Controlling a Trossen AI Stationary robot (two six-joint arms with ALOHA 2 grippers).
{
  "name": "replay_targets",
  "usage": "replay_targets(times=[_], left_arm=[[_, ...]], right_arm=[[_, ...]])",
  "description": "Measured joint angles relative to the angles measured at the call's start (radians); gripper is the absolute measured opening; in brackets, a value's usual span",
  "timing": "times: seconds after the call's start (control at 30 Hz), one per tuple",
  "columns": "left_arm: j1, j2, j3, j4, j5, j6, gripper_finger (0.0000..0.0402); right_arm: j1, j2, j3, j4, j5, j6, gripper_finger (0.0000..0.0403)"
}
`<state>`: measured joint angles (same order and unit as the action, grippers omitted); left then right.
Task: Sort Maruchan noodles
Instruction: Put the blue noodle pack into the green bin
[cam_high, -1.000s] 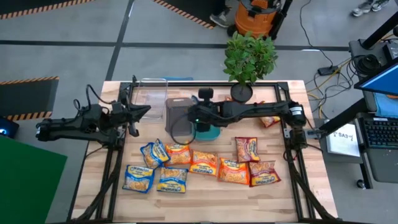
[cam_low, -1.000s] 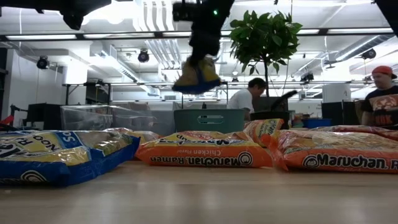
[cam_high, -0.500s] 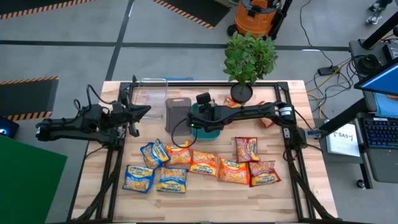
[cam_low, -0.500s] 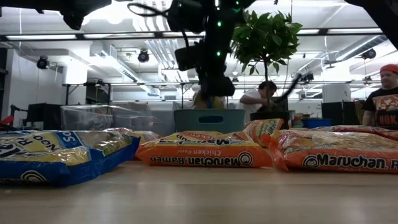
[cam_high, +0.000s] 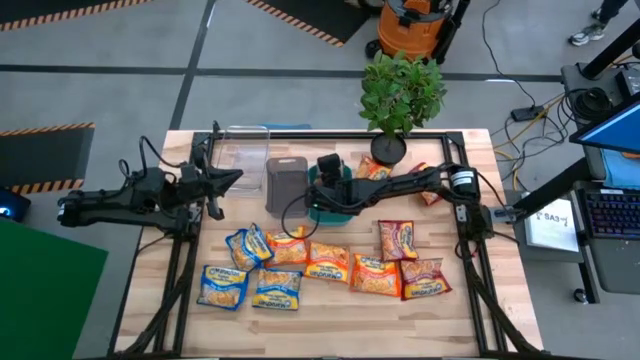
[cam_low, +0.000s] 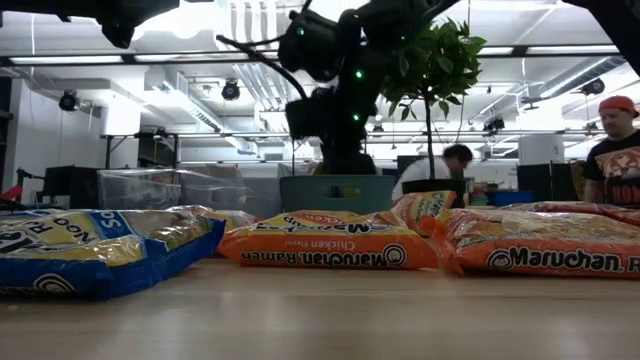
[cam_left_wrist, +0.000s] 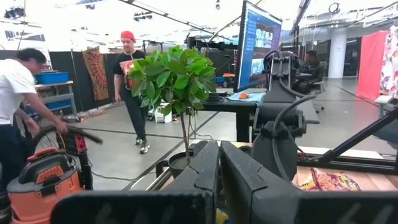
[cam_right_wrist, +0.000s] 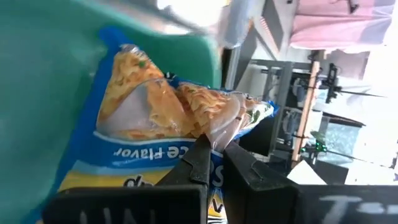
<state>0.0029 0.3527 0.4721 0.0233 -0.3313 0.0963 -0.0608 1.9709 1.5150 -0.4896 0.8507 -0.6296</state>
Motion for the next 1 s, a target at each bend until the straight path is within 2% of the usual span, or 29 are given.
replay_targets(times=[0.17,0.37,0.63,0.87,1.0], left_arm=[[0.000,0.002,0.000,0.000,0.000,0.000,0.0000],[0.000,0.002,0.000,0.000,0.000,0.000,0.0000],[0.000,0.024,0.000,0.008,0.000,0.000,0.0000],[0.000,0.059,0.000,0.049,0.000,0.000,0.0000],[0.000,0.083,0.000,0.067,0.000,0.000,0.0000]], right_arm=[[-0.005,0.000,-0.011,0.002,-0.017,0.062,0.0022],[-0.014,0.000,-0.003,0.001,-0.020,0.139,0.0076],[-0.004,-0.005,0.026,-0.007,-0.019,0.161,0.0143],[0.027,-0.062,0.060,-0.127,-0.020,0.260,0.0165],[0.047,-0.115,0.061,-0.205,-0.079,0.363,0.0164]])
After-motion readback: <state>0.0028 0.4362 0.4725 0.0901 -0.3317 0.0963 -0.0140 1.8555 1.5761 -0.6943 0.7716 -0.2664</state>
